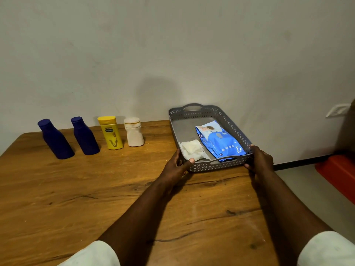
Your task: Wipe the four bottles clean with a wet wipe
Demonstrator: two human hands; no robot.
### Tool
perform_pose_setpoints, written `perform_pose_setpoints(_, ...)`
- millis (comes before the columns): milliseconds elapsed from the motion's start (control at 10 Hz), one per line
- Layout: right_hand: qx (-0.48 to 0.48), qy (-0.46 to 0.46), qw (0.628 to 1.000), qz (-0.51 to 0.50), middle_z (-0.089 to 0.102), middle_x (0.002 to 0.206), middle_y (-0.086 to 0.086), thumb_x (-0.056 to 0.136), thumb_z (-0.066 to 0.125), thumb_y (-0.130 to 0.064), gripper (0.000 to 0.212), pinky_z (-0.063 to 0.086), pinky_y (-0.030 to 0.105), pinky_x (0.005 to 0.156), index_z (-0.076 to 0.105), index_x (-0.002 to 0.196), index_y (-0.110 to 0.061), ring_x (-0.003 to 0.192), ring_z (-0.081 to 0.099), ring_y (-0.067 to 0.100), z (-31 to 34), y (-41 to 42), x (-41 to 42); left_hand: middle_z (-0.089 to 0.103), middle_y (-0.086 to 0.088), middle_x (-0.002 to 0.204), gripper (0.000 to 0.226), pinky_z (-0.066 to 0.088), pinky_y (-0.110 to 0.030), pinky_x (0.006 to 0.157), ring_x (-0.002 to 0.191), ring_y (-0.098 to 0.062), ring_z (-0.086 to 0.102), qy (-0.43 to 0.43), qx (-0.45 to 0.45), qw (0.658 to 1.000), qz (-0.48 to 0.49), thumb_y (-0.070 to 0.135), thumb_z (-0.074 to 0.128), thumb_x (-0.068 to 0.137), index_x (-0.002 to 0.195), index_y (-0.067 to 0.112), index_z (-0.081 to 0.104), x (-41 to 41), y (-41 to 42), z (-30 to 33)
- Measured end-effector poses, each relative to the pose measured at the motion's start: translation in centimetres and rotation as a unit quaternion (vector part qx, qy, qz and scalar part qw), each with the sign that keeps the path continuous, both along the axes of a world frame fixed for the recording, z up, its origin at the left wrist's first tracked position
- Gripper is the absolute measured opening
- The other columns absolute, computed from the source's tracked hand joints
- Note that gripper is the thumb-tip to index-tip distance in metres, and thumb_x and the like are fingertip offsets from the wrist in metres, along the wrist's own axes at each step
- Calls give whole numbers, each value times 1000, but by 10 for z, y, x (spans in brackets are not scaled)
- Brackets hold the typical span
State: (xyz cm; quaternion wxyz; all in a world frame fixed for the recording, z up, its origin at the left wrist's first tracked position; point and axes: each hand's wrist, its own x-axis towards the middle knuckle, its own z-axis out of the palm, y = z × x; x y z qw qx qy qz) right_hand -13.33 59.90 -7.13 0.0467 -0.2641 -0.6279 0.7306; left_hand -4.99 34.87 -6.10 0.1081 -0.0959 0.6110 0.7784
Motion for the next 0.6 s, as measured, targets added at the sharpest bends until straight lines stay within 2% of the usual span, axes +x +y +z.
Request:
perform_pose_setpoints(100,-3,7,1000,5,68,97,6,88,58,-31,26,51,29,60,64,108,-14,86,65,17,1,1,2,35,-4,150,73,54,-18,72,112,-14,54,18,-55,998,-3,16,61,90,149,30,20,2,-2,0)
perform_pose_setpoints(200,-1,12,1000,14,68,99,6,88,57,-31,28,50,29,60,63,111,-15,84,64,16,1,3,4,20,-4,158,88,38,-44,109,140,-25,30,19,-142,990,-4,33,67,85,151,30,9,2,-7,-2)
perform_pose_setpoints(300,2,16,1000,14,67,100,6,89,56,-31,28,51,29,61,62,111,-15,85,64,16,3,3,7,14,-2,160,91,33,-48,112,142,-25,26,21,-148,989,5,35,67,85,152,30,6,6,-15,1)
perform_pose_setpoints(400,16,22,1000,9,67,101,5,88,55,-34,26,53,32,67,61,107,-18,93,63,20,4,0,8,11,1,160,87,37,-43,107,143,-25,26,36,-152,988,8,32,64,87,152,31,6,13,-23,10)
perform_pose_setpoints(500,48,22,999,-14,66,107,9,77,58,-44,45,52,32,63,60,112,-15,94,62,24,2,-3,8,12,2,160,83,38,-35,98,144,-24,24,50,-160,986,17,30,62,90,152,30,7,23,-38,18)
perform_pose_setpoints(600,130,41,988,-67,61,120,10,72,62,-46,59,53,44,82,56,121,-14,104,59,29,-1,0,6,17,1,159,79,36,-34,99,143,-22,26,68,-188,978,54,30,61,91,151,31,11,38,-55,27)
